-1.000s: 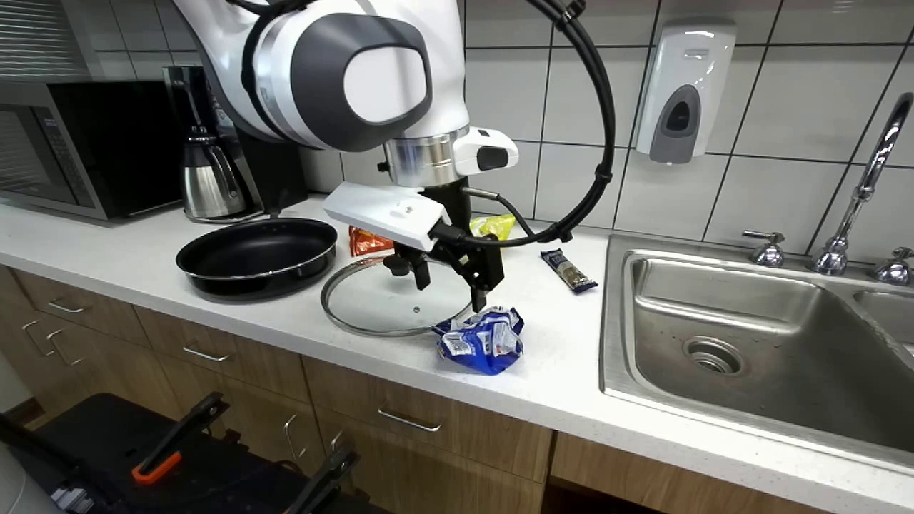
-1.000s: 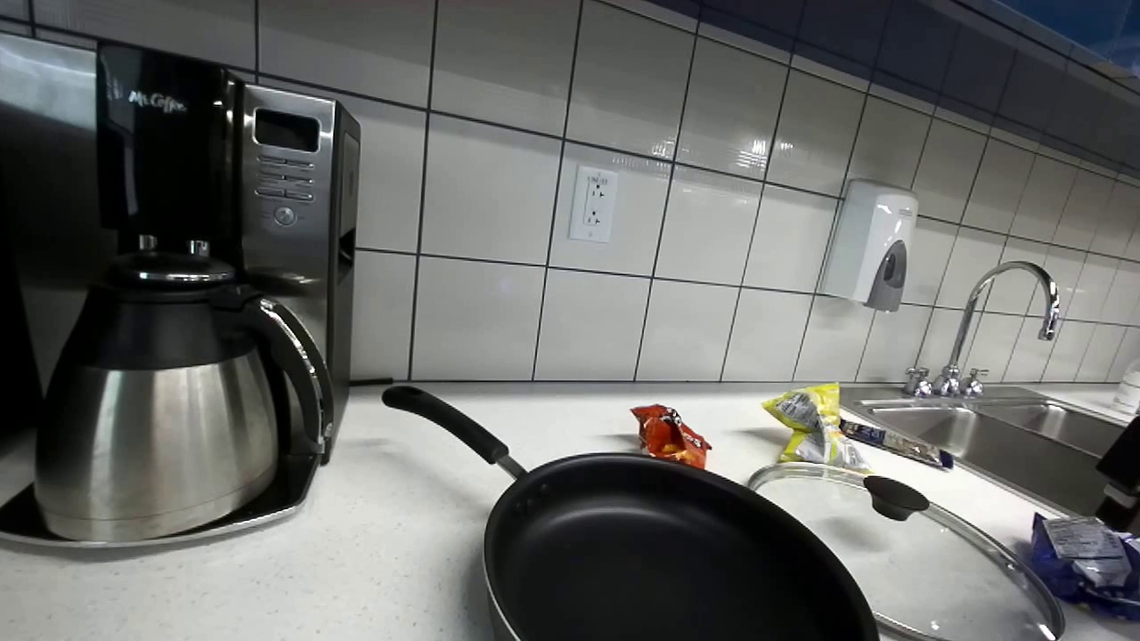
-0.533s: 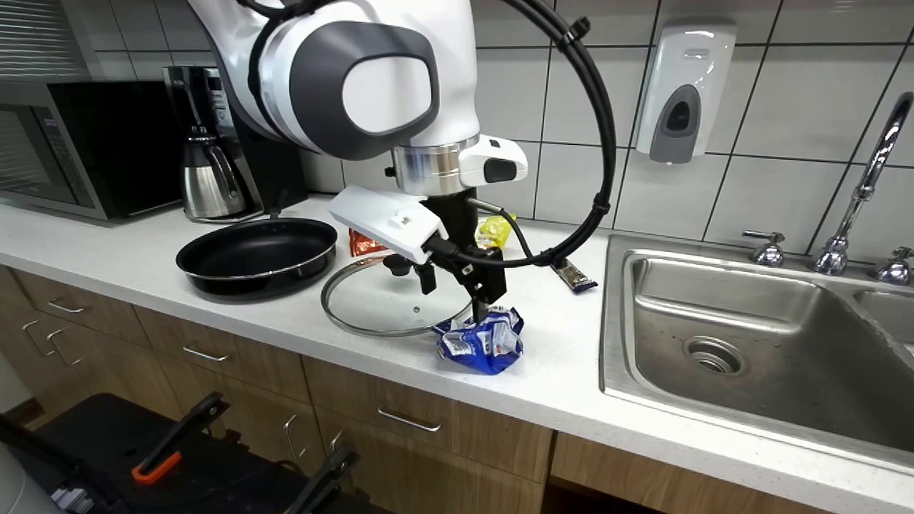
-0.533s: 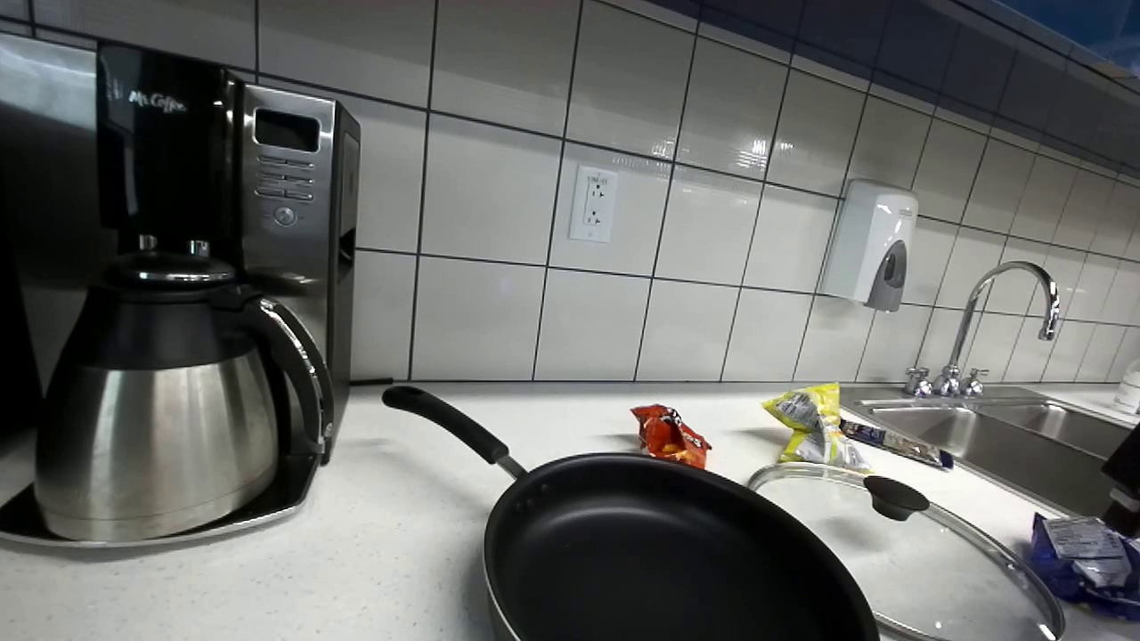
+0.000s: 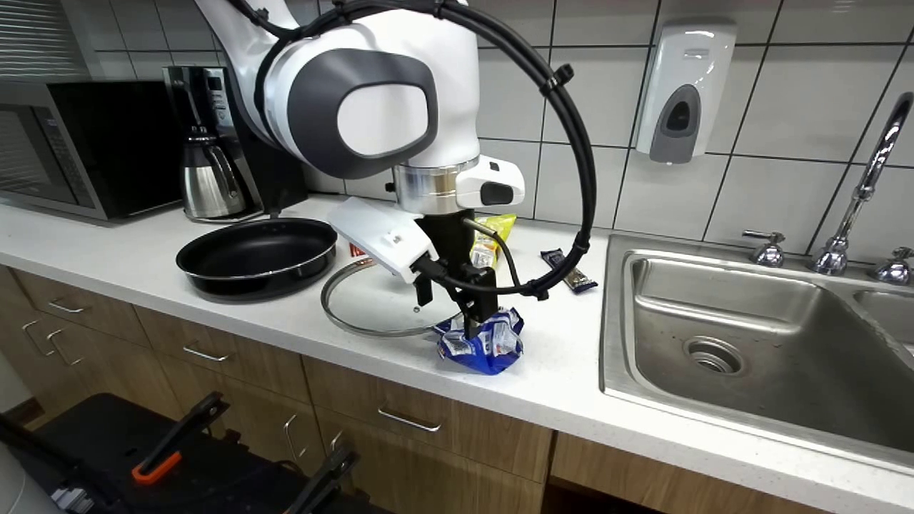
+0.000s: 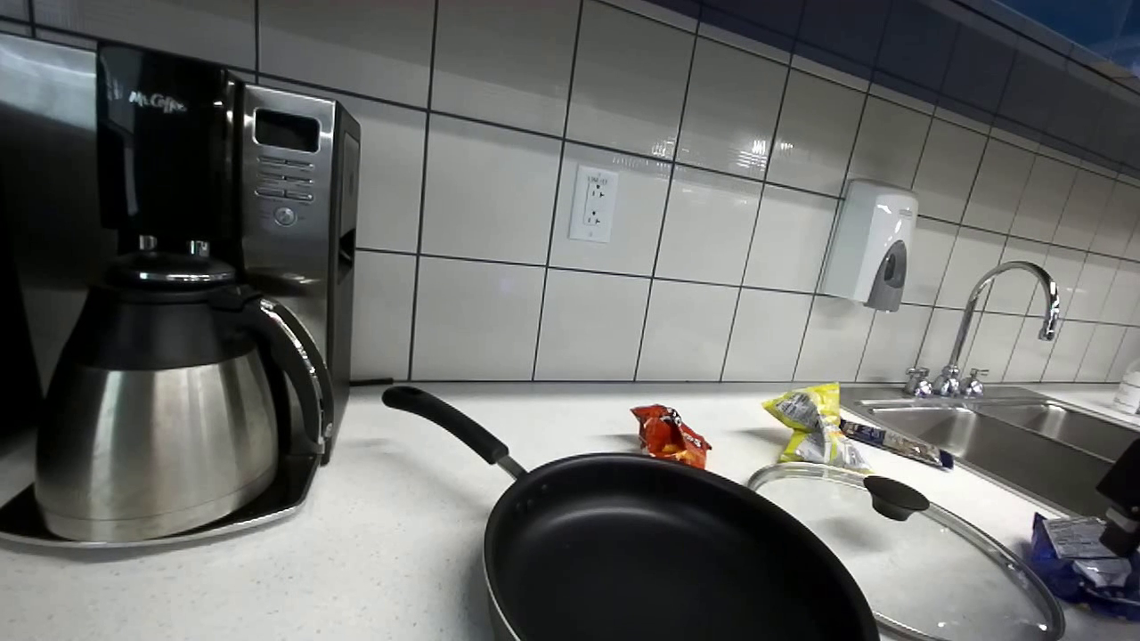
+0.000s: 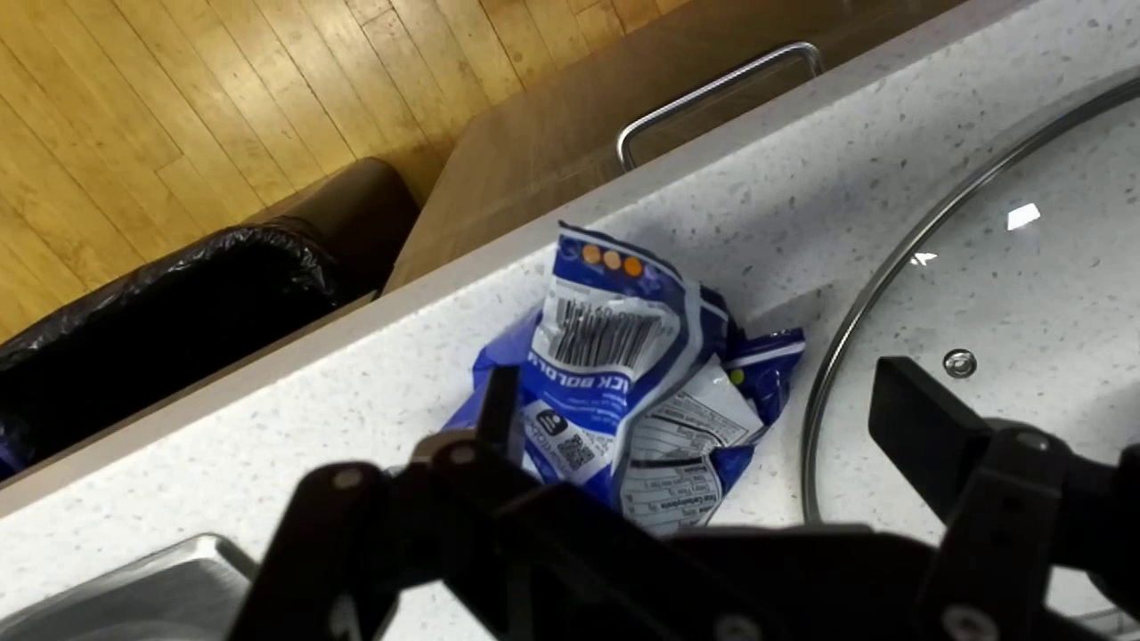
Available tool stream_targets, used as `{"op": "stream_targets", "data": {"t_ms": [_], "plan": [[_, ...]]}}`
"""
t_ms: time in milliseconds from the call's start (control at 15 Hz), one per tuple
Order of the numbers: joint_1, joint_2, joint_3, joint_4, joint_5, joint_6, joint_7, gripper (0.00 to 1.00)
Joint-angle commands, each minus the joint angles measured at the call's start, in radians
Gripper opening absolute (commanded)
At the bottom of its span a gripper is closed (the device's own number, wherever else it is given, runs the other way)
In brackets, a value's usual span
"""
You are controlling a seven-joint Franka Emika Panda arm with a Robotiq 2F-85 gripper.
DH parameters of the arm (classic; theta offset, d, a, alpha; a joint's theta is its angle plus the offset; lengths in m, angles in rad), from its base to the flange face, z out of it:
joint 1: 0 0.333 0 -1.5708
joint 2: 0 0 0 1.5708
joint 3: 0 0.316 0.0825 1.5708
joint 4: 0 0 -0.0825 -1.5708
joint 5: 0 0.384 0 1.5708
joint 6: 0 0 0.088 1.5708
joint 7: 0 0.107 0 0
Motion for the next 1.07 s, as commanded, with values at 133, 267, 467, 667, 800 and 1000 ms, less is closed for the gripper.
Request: {"op": "stream_targets", "data": {"t_ms": [133,267,467,667,800,1000], "plan": [[0.02,0.037,-0.002,0.019,0.12,0.033,-0.067,1.0],[0.021,0.046,-0.003,0.026,0.154,0.035,-0.088,1.0],[0.019,0.064,0.0,0.037,0.18,0.043,-0.105,1.0],[0.018,0.078,0.003,0.052,0.211,0.047,-0.123,1.0],[0.02,0.089,0.007,0.063,0.23,0.047,-0.137,0.75],[0.022,0.099,0.011,0.073,0.249,0.048,-0.151,0.56]]}}
